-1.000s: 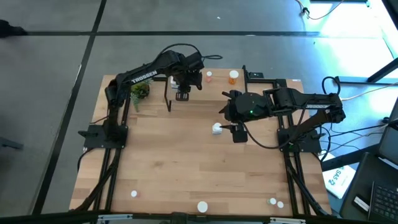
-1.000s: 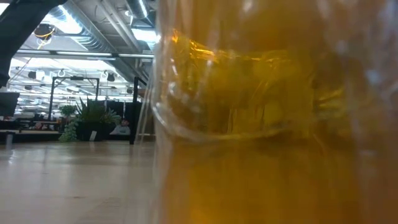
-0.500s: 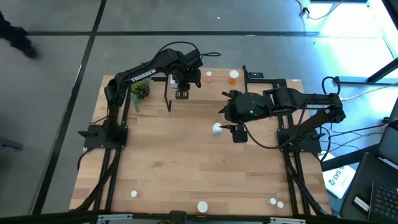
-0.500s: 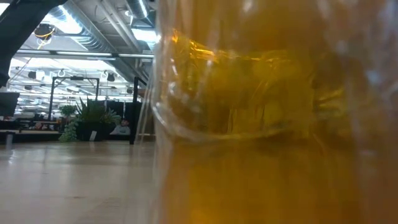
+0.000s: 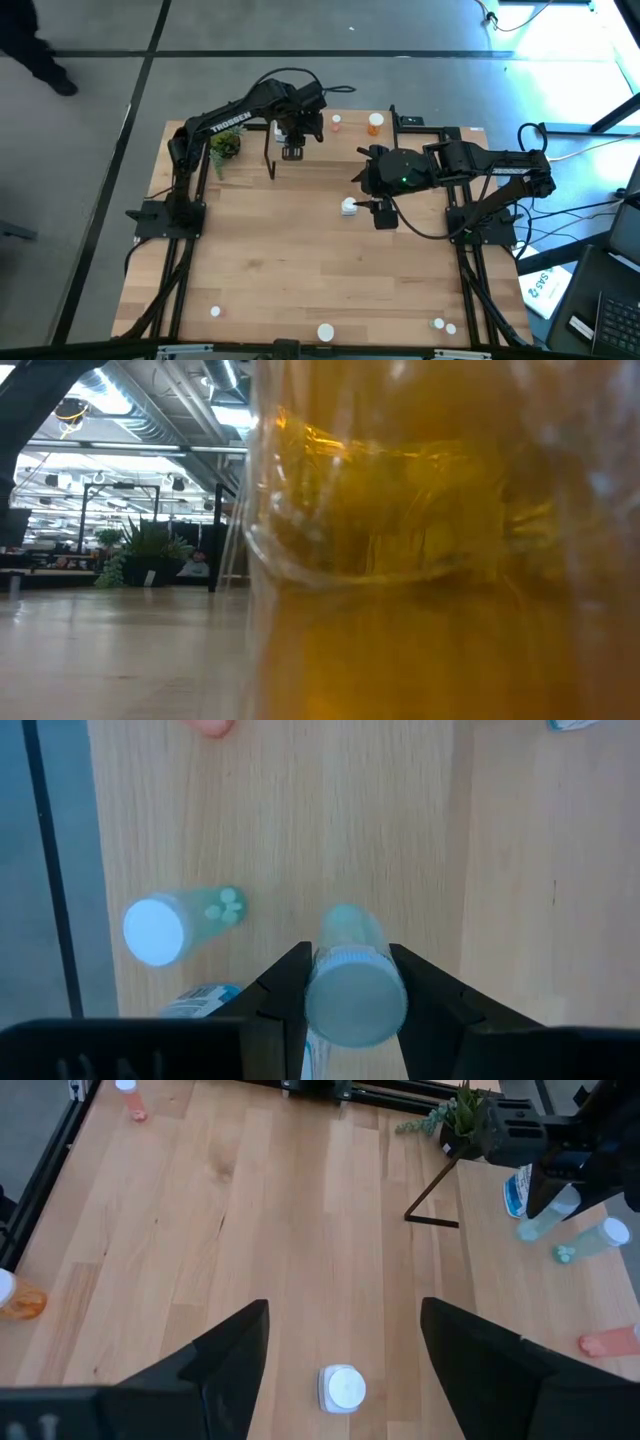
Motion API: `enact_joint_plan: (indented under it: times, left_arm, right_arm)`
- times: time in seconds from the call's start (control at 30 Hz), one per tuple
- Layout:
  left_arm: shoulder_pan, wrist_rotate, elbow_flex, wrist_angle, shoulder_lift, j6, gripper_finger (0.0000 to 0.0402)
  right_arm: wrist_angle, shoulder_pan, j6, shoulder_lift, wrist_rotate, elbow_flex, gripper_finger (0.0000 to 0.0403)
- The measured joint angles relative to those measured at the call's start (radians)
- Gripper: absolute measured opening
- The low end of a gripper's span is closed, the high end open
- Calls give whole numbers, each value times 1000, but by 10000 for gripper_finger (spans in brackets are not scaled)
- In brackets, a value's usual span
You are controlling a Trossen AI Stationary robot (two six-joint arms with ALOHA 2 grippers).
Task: Pick and place medicine bottles onto shelf by color
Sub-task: Put the top blue pill bottle on the shelf aligned with the other blue pill bottle
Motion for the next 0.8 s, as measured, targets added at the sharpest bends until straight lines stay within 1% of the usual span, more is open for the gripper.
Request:
enact_joint_plan:
  times: [0.27, 0.5, 0.8]
  left_arm:
    - [0, -2, -60, 13, 0, 2, 110]
    - [-4, -2, -63, 79, 0, 35, 110]
    - [4, -12, -63, 79, 0, 37, 110]
  right_arm:
    - [0, 0, 0, 0, 0, 0, 264]
    - [0, 0, 0, 0, 0, 0, 264]
    - [0, 0, 0, 0, 0, 0, 264]
